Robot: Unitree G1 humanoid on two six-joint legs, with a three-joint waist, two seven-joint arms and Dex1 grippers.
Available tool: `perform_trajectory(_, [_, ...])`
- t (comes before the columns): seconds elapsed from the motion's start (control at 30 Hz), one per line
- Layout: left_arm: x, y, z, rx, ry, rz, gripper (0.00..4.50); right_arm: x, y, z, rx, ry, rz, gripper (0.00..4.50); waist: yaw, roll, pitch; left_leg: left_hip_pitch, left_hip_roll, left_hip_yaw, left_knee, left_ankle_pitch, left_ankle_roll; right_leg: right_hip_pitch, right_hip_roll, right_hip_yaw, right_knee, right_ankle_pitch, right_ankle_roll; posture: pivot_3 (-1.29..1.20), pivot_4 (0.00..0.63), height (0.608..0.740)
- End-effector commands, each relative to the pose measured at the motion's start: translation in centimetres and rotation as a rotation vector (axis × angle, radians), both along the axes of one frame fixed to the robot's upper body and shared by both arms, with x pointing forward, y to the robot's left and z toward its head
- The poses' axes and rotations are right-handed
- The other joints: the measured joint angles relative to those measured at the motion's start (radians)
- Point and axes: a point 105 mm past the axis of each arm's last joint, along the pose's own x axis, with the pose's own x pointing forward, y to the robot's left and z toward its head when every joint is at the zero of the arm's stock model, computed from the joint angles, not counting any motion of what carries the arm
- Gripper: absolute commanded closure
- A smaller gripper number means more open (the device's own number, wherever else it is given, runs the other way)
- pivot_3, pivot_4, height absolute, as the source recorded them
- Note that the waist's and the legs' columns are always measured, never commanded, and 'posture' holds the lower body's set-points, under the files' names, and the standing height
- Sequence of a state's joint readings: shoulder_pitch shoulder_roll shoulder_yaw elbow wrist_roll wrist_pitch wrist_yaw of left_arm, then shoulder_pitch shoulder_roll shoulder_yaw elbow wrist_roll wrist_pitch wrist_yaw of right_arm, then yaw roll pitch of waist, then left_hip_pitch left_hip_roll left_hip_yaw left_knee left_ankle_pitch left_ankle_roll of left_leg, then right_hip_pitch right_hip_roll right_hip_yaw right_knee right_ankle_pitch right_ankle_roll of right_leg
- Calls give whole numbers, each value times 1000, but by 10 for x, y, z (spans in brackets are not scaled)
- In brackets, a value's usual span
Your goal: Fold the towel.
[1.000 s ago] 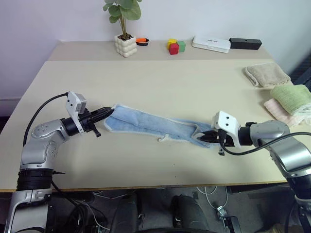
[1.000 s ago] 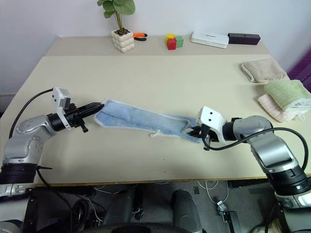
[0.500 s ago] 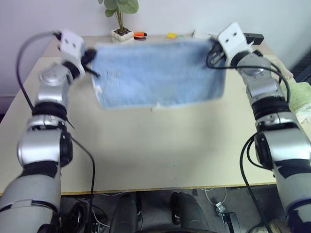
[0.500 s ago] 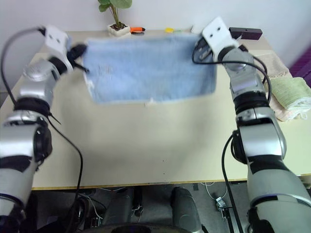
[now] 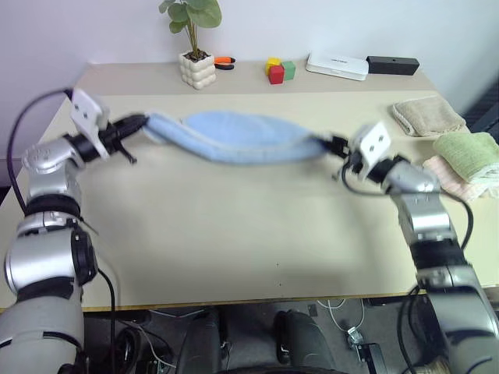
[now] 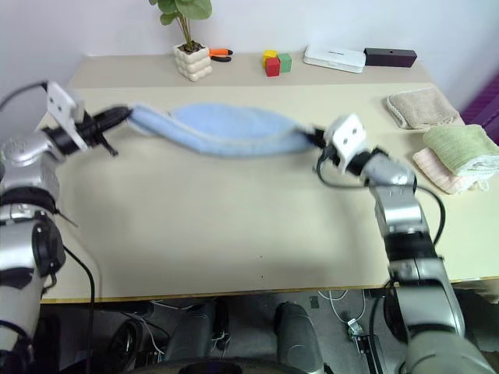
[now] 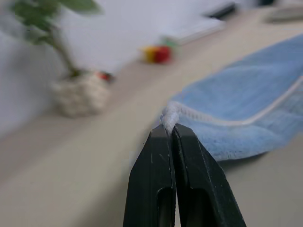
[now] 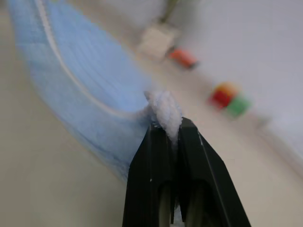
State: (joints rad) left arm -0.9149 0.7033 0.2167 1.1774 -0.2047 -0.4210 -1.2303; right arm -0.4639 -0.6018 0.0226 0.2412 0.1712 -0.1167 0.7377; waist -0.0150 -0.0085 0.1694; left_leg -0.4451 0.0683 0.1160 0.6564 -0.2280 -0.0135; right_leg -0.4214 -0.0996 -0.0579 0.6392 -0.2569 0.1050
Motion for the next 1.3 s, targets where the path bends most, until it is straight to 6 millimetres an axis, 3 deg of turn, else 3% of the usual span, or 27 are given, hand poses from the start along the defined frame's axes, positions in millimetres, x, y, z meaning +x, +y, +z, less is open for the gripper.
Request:
perform_trajectory(0.03, [-22,5,-2,14,-25,-95,4500,-24,-7,19,-13,-30,41,4476,1,0,0,-1,0,0,2,0,0,-1,0,0,1,0,0,0,150,735])
perform_trajectory(0.13, [-41,12,-18,29,52,-156,4500,-39,-22,23,-3,15,41,4476,2,0,0,-1,1,0,6,-2,3,-1,0,1,5,0,0,0,150,735])
perform_trajectory(0.27, [-60,29,-20,38,123,-167,4500,-62,-38,17,-8,109,73,4476,6,-3,-1,-1,1,-3,7,-5,8,0,0,1,7,-1,-1,0,150,735])
perform_trajectory(0.5, [-94,46,-26,51,273,-221,4500,-90,-42,7,-2,219,157,4476,4,-3,-2,1,1,-3,8,-6,9,1,-1,1,7,-1,-2,0,150,735])
perform_trajectory(0.63, [-111,43,-33,77,297,-261,4500,-101,-50,1,-21,266,167,4476,6,-3,-2,1,1,-3,7,-6,9,1,-1,1,7,-1,-2,0,150,735])
perform_trajectory(0.8, [-102,27,-34,-33,259,-248,4500,-79,-57,9,21,195,73,4476,9,-3,-2,1,0,-3,9,-6,9,1,-3,0,8,-1,-3,0,150,735])
perform_trajectory(0.97, [-62,22,-22,-68,139,-138,4500,-54,-61,10,0,134,3,4476,15,-3,-2,1,-1,-3,9,-6,9,2,-2,-1,9,-1,-2,0,150,735])
perform_trajectory(1.17, [-33,9,-20,-60,93,-90,4500,-30,-70,10,-3,79,-96,4476,19,-3,-2,1,-1,-1,9,-6,9,2,-2,0,8,-1,-2,0,150,735])
perform_trajectory(1.3, [-19,1,-24,-81,91,-55,4500,-21,-63,5,-8,61,-107,4476,21,-3,-2,1,-1,-1,9,-6,9,2,-2,0,9,-1,-2,0,150,735])
